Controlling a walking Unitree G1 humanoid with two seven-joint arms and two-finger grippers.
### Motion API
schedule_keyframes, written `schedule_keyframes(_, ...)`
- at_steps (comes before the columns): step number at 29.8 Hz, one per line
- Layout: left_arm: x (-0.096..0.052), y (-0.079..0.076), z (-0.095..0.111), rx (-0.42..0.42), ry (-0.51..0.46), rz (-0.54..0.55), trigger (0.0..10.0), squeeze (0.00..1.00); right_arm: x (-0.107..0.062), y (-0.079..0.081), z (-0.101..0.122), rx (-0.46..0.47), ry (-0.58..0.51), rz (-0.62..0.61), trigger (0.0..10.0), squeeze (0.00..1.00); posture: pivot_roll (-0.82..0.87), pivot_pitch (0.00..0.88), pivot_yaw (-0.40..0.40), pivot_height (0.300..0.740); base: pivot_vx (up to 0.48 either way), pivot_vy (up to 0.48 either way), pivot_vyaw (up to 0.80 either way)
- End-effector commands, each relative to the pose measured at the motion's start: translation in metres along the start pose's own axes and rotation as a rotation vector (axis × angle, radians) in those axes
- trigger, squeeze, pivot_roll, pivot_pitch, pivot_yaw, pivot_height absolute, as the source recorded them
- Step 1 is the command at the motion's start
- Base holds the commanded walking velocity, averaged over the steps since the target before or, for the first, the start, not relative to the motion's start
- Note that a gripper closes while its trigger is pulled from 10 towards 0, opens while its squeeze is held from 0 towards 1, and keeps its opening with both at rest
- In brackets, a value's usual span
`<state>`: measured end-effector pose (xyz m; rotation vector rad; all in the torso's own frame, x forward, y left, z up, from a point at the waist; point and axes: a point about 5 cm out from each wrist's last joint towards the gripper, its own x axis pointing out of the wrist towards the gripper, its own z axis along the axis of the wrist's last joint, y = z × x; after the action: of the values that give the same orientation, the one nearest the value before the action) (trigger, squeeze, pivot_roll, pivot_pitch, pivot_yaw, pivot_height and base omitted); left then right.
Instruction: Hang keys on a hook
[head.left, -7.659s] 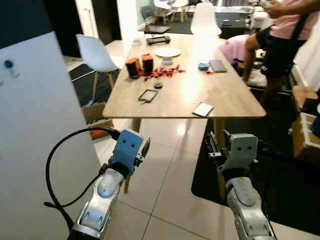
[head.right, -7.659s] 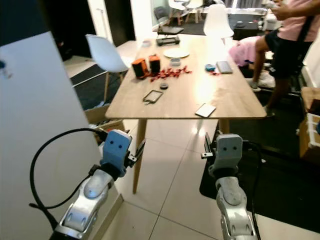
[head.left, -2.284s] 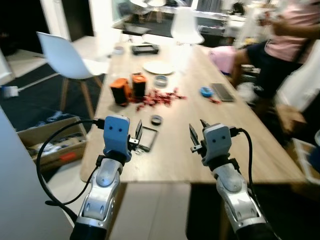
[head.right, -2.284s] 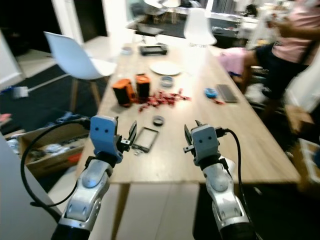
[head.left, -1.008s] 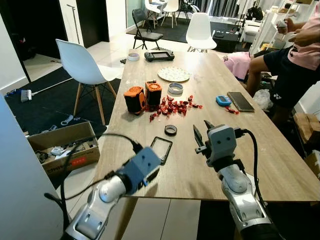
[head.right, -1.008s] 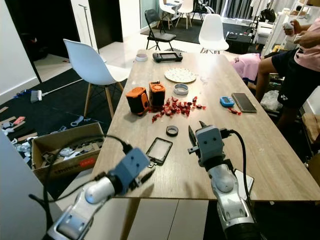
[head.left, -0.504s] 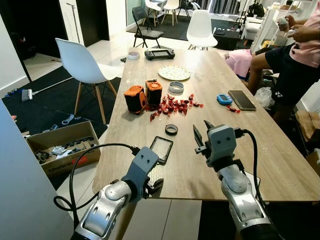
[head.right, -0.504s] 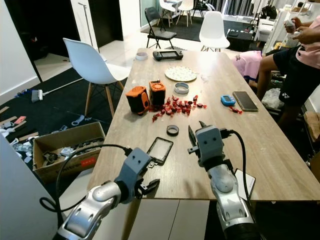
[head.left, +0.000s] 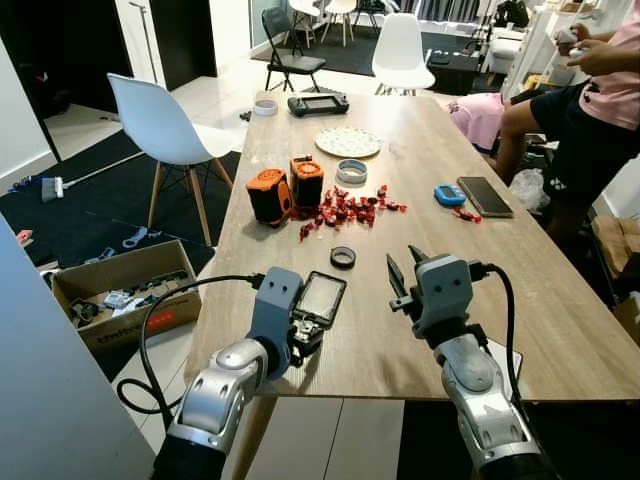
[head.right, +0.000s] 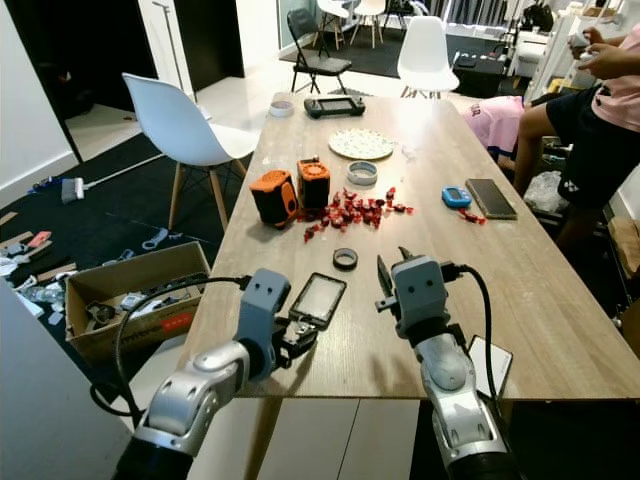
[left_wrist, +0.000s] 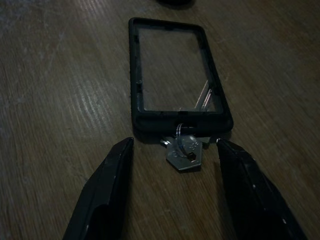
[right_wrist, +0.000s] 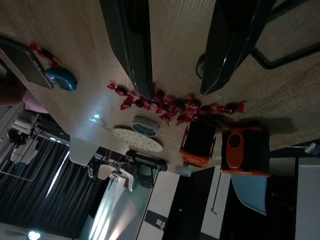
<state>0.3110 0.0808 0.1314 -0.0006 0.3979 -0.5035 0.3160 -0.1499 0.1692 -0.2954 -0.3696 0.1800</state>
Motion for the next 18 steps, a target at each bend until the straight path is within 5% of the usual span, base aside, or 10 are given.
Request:
schedule_keyframes(1, 0.003, -0.0066, -0.0041, -0.03, 0.023, -0.016, 6.6, 0.0, -0.0033, 0.0002, -0.0028, 0.007, 0.018, 0.0, 10.0, 0.0, 0.01, 0.147, -0.023, 0.74, 0.0, 0.0, 0.0)
schedule_keyframes(2, 0.0027, -0.0066, -0.005, -0.03, 0.026, -0.016, 4.5, 0.0, -0.0033, 0.0003, -0.0028, 0.007, 0.018, 0.001, 10.0, 0.0, 0.01, 0.148, -0.024, 0.74, 0.0, 0.0, 0.0)
schedule_keyframes(6, 0.0034, -0.0067, -0.0056, -0.039, 0.033, -0.008, 3.5, 0.0, -0.0031, 0.0006, -0.0028, 0.007, 0.019, 0.002, 10.0, 0.0, 0.01, 0.148, -0.024, 0.74, 0.0, 0.0, 0.0)
schedule_keyframes(8, 0.0029, -0.0071, -0.0056, -0.043, 0.034, -0.008, 0.8, 0.0, -0.0029, 0.0008, -0.0028, 0.006, 0.019, 0.005, 10.0, 0.0, 0.01, 0.148, -0.024, 0.74, 0.0, 0.0, 0.0)
schedule_keyframes(10, 0.0029, -0.0071, -0.0056, -0.043, 0.034, -0.008, 0.8, 0.0, -0.0029, 0.0008, -0.0028, 0.006, 0.019, 0.005, 10.0, 0.0, 0.01, 0.148, -0.024, 0.74, 0.0, 0.0, 0.0)
schedule_keyframes(11, 0.0023, -0.008, -0.0063, -0.046, 0.035, -0.008, 0.0, 0.0, -0.0025, 0.0009, -0.0029, 0.005, 0.02, 0.009, 10.0, 0.0, 0.02, 0.146, -0.033, 0.74, 0.0, 0.0, 0.0)
schedule_keyframes(18, 0.0018, -0.0083, -0.0069, -0.051, 0.036, -0.005, 0.0, 0.0, -0.0013, 0.0009, -0.0025, 0.004, 0.019, 0.012, 10.0, 0.0, 0.02, 0.141, -0.035, 0.74, 0.0, 0.0, 0.0)
